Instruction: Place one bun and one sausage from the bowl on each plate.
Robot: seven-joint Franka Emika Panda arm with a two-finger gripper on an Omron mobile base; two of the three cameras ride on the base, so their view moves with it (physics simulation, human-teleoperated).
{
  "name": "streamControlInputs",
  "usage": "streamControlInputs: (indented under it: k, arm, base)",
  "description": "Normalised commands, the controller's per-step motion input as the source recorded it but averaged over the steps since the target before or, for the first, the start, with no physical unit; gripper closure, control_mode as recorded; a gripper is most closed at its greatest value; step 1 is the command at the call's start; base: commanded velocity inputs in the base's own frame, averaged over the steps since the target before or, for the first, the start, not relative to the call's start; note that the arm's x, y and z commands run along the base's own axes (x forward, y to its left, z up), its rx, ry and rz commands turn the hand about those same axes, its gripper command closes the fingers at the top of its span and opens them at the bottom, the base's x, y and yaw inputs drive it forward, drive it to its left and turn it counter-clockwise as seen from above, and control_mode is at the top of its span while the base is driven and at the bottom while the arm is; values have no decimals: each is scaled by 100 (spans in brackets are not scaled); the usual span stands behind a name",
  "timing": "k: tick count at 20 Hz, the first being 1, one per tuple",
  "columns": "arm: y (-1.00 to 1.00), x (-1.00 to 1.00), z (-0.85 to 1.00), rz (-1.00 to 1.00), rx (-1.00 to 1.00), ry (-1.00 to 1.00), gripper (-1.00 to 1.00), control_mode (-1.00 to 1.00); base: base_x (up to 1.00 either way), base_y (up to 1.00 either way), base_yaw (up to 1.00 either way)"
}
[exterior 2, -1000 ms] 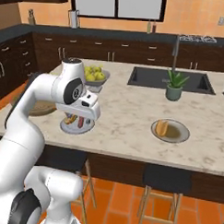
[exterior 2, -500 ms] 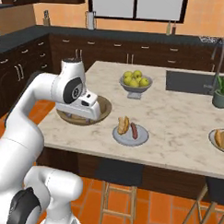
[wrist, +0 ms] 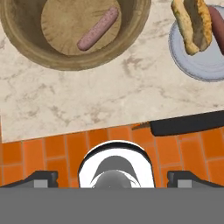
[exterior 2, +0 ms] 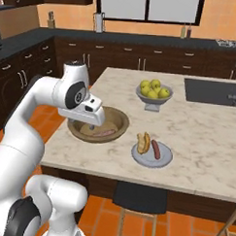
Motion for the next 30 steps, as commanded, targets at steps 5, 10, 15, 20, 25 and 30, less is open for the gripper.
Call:
streamControlInputs:
  k: [5, 10, 15, 20, 25, 30]
  arm:
    - [0, 0, 0, 0, 0, 0, -100, 100]
    - [1, 22, -4, 0, 0, 0, -100, -100]
    - [36, 75, -34, -11, 0, 0, -100, -100]
    - [15, 73, -30, -18, 0, 10, -100, -100]
    - [-1, 48, -32, -4, 0, 20, -100, -100]
    - [-6, 29, -51, 0, 0, 18, -100, -100]
  base:
    - [50, -1, 0]
    - [24, 0, 0]
    - [0, 0, 0]
    - [0, 0, 0]
    - [0, 0, 0]
    - [0, 0, 0]
